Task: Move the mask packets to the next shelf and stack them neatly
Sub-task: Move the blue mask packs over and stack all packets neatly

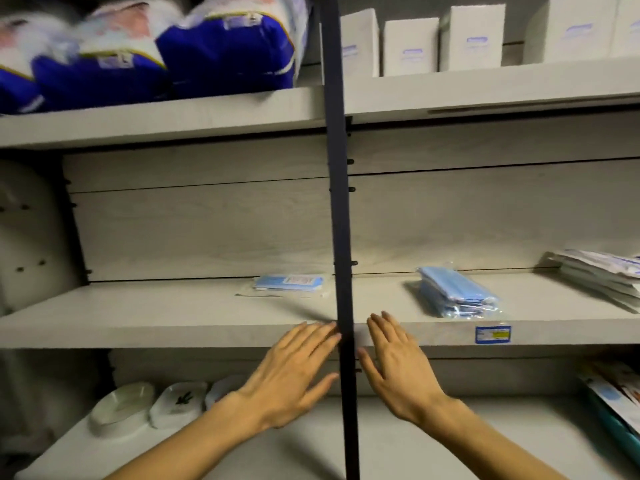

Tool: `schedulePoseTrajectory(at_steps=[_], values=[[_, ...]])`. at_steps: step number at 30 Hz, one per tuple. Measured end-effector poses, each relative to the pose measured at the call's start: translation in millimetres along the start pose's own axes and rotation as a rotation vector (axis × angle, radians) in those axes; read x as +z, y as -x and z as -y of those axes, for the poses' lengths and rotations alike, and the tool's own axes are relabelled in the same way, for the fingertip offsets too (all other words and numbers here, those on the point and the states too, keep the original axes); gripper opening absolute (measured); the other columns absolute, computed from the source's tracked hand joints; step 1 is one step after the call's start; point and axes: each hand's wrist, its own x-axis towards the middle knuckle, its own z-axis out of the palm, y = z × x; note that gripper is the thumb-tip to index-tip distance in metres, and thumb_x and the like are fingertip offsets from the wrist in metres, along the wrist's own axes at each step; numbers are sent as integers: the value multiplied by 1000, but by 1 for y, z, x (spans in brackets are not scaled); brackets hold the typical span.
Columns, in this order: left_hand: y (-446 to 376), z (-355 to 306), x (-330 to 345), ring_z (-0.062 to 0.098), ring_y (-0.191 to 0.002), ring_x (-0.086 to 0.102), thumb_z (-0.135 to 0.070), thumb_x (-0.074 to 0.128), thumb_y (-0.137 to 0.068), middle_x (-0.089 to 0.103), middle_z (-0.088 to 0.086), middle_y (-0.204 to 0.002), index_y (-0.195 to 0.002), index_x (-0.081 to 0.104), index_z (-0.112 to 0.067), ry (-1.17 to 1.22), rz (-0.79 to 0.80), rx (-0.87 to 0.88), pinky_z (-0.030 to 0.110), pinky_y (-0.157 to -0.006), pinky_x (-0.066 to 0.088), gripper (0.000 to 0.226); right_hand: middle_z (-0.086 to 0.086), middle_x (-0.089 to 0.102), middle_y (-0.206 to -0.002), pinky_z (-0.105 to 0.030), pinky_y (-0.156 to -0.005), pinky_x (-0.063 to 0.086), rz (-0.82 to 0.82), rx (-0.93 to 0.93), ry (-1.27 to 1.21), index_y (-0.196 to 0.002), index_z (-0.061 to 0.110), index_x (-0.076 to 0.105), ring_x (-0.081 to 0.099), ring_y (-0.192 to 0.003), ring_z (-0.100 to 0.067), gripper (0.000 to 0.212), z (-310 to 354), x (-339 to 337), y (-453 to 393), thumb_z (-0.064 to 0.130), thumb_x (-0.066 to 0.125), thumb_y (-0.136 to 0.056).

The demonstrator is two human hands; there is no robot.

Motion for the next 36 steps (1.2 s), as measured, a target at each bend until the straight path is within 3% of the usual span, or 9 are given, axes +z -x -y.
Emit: schedulePoseTrajectory(at_steps=[4,7,12,23,26,32,34,36], values=[[39,46,-9,22,-145,42,-59,31,-101,41,6,-159,-151,44,-18,-70,58,-188,36,-126,12,66,-2,39,-157,-32,-123,25,28,-68,-8,-154,15,35,32,-147,-19,61,64,18,1,50,32,-105],[57,76,-14,24,-150,32,-62,26,-99,30,8,-164,-156,36,-16,-42,71,-292,34,-125,5,73,-1,39,-156,-33,-122,29,75,-128,-32,-155,18,33,35,-144,-18,60,100,29,-15,51,35,-104],[55,119,-24,23,-153,22,-66,12,-91,17,7,-168,-157,29,-18,-21,115,-401,38,-124,17,83,-4,40,-156,-37,-119,34,75,-63,-83,-154,17,35,37,-143,-22,59,134,36,-68,46,41,-103],[-8,221,14,27,-148,30,-61,28,-102,19,8,-167,-153,35,-19,-75,254,-507,42,-119,26,66,-9,45,-144,-42,-111,38,109,271,-23,-141,16,44,41,-132,-28,55,101,78,-213,52,41,-100],[-38,251,36,27,-149,30,-61,27,-102,12,6,-169,-156,30,-21,-55,289,-513,42,-117,28,68,-6,47,-143,-41,-107,37,85,326,21,-136,18,46,41,-133,-28,52,92,101,-250,54,43,-98],[-88,287,88,23,-152,23,-60,27,-102,9,0,-170,-161,14,-27,38,306,-498,38,-121,23,69,-7,38,-153,-49,-117,27,170,401,43,-147,17,39,27,-146,-34,70,75,128,-300,60,47,-94],[-99,295,101,21,-151,24,-58,28,-103,15,-1,-169,-161,17,-28,53,333,-468,37,-120,24,66,-7,40,-152,-48,-117,28,226,395,35,-147,18,39,30,-144,-33,72,69,130,-305,64,45,-92],[-105,299,108,20,-145,34,-58,24,-101,34,-1,-162,-155,33,-28,48,345,-440,36,-116,30,62,-7,51,-142,-42,-109,37,223,379,56,-138,18,49,45,-133,-30,71,68,127,-307,69,43,-90]])
